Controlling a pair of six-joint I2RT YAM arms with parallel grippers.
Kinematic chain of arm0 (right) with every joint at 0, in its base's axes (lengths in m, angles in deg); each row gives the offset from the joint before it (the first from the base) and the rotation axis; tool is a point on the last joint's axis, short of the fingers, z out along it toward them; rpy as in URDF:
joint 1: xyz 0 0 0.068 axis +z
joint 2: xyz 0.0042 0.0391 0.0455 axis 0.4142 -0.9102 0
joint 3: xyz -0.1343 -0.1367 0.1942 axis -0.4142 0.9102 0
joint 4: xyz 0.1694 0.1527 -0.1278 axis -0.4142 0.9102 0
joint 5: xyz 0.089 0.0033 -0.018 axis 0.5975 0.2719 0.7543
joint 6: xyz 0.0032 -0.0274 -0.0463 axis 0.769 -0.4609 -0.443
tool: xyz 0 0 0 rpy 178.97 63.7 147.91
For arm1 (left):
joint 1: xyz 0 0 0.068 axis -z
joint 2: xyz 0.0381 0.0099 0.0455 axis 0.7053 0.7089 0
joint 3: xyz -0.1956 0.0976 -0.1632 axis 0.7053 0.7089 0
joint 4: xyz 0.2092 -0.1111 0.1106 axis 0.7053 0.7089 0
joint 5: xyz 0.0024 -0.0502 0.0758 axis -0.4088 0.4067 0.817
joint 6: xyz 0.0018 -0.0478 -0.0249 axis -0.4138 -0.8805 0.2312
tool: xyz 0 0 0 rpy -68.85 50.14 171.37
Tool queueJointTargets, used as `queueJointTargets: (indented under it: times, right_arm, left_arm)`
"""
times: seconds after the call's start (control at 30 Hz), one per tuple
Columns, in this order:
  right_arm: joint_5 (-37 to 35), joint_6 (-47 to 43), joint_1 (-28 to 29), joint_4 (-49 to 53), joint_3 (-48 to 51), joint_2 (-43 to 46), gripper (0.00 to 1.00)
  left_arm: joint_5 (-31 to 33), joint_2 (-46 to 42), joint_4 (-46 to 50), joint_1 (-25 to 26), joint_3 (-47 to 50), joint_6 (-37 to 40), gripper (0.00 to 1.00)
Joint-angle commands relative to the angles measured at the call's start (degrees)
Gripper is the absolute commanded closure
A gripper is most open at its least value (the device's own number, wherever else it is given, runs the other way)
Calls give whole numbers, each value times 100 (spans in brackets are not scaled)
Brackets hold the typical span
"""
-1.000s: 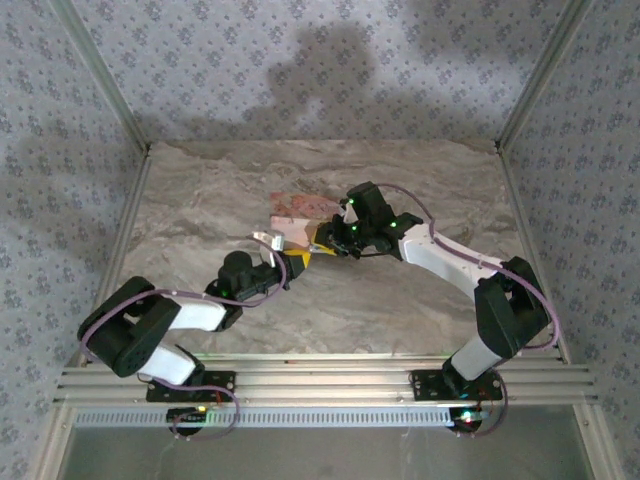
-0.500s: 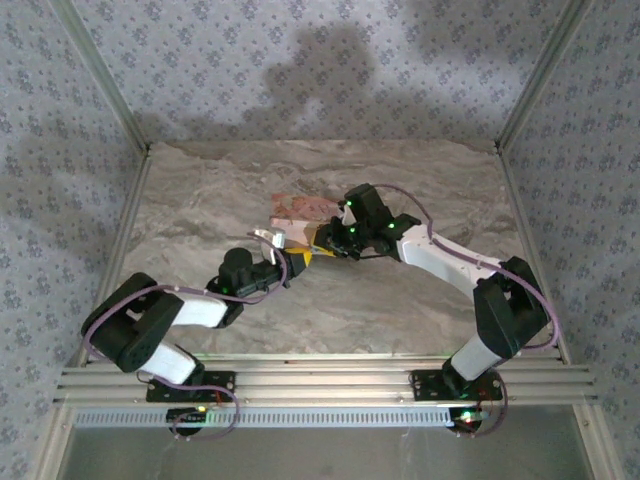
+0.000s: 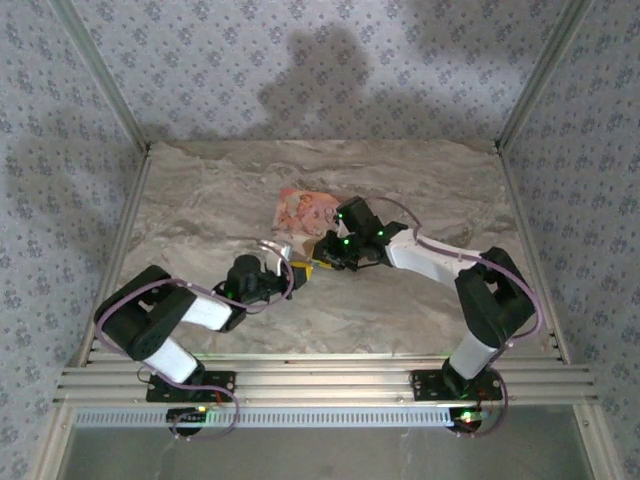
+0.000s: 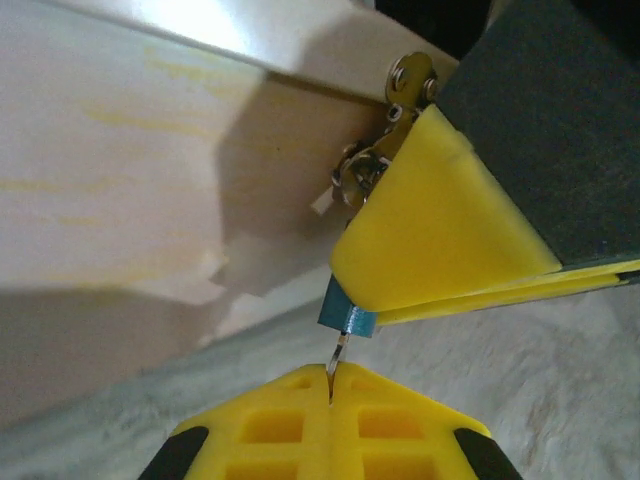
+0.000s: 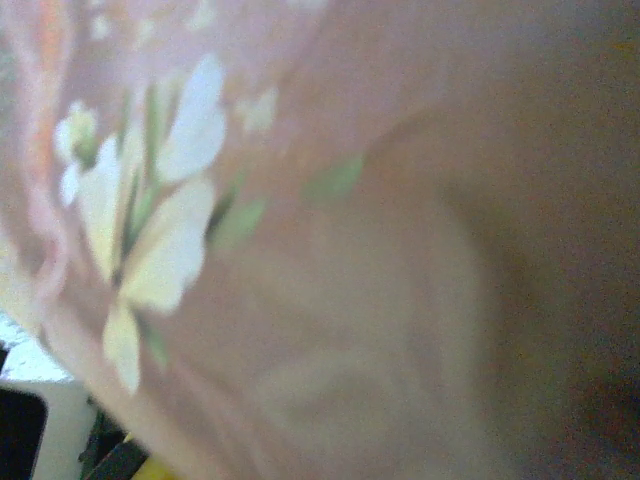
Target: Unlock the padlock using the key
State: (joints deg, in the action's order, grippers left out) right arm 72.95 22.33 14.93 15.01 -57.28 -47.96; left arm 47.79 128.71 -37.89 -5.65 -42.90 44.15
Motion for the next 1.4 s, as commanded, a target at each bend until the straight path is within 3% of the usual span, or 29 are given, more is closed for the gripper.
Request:
queueJointTargets:
  times: [0.0, 0.33, 0.47, 0.63, 0.87, 1.1, 1.37]
  right_arm:
    - [595, 87, 242, -316, 98, -200, 100]
    - [710, 52, 251, -500, 256, -846, 100]
    - [476, 53, 255, -507, 354, -845, 90]
    - [65, 14, 313, -324, 317, -615, 68]
    - [-1263, -179, 442, 91, 450, 203, 51]
    - [-1793, 81, 526, -539, 1062, 576, 44]
    - [-2146, 306, 742, -1074, 1413, 574, 43]
  left_arm:
    - [45, 208, -497, 294, 23, 355, 100]
    - [509, 1450, -1523, 645, 220, 314, 100]
    - [713, 1820, -1975, 692, 327, 183, 100]
    - [911, 1740, -1968, 694, 412, 226, 100]
    - [950, 1558, -1678, 694, 343, 237, 100]
    - [835, 1374, -1358, 675, 227, 246, 100]
    - [806, 1116, -1008, 672, 183, 290, 100]
